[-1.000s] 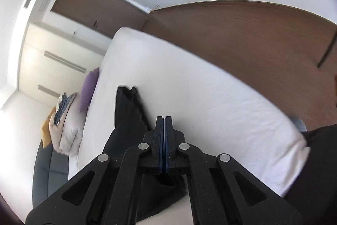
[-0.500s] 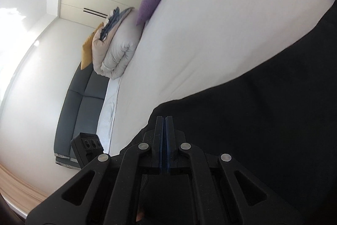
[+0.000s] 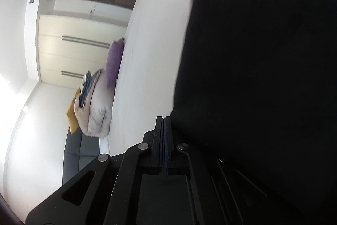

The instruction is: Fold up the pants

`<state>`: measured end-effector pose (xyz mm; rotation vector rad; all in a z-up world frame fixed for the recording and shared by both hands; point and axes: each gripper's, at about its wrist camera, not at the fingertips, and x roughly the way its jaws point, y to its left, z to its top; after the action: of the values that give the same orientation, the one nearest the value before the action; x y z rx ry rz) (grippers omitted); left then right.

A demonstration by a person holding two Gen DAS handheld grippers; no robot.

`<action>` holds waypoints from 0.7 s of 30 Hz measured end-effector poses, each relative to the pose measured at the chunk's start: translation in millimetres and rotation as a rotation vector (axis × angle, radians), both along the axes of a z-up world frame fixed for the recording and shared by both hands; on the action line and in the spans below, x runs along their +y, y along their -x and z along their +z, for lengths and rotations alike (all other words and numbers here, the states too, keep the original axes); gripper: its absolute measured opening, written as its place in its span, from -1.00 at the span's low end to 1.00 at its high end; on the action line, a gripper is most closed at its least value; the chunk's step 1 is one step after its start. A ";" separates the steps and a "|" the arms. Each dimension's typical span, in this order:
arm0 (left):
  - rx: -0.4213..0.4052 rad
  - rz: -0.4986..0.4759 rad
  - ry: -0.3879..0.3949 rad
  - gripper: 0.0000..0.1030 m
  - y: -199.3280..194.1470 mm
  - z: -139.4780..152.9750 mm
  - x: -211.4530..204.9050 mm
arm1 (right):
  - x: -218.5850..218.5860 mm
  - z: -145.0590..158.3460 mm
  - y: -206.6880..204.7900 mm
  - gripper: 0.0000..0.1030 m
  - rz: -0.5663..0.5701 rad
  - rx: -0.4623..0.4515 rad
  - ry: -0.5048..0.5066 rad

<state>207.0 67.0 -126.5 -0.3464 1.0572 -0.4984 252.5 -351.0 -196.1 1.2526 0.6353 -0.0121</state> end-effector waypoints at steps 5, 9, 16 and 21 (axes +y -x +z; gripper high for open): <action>-0.001 0.022 -0.068 -0.91 -0.2 2.4 22.1 | -89.0 34.0 34.9 -1.00 -0.108 -0.036 0.088; -0.001 0.103 -0.106 -0.91 10.1 6.1 68.4 | -136.2 27.7 54.7 -1.00 -0.248 0.002 0.080; -0.107 0.239 -0.203 -0.47 43.6 38.9 102.9 | -167.3 97.9 119.6 0.84 -0.248 -0.004 0.347; -0.209 0.208 -0.143 0.32 70.2 59.0 32.4 | -113.1 128.9 97.6 0.90 -0.156 -0.093 0.257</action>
<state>136.8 99.4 -67.5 -0.2679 0.8374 -0.2649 154.9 -464.1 -67.2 1.0444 0.4393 -0.1592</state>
